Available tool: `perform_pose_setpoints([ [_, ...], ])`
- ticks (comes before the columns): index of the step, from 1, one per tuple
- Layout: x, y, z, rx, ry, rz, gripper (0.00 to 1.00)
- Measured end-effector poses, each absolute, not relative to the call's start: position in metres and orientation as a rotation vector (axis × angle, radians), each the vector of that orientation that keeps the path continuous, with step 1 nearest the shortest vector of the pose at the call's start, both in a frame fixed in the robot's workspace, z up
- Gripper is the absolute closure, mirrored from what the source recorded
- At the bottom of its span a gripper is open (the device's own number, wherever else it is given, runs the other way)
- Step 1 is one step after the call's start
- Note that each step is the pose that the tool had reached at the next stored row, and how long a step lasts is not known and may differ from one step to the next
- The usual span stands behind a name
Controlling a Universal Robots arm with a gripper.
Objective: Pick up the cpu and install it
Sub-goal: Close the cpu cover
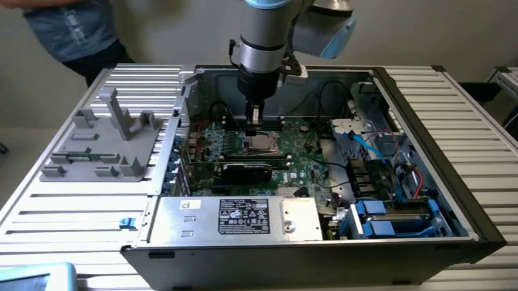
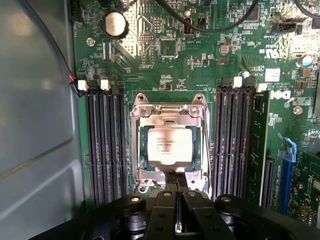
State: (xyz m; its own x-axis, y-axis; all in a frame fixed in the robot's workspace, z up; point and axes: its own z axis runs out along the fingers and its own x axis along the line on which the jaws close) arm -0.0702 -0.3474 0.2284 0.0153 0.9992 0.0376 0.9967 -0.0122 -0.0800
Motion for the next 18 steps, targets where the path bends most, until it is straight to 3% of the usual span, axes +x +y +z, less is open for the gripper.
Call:
perform_pose_setpoints([
  [18,-0.081,-0.348,0.204,-2.178,-2.147,0.044,0.89],
])
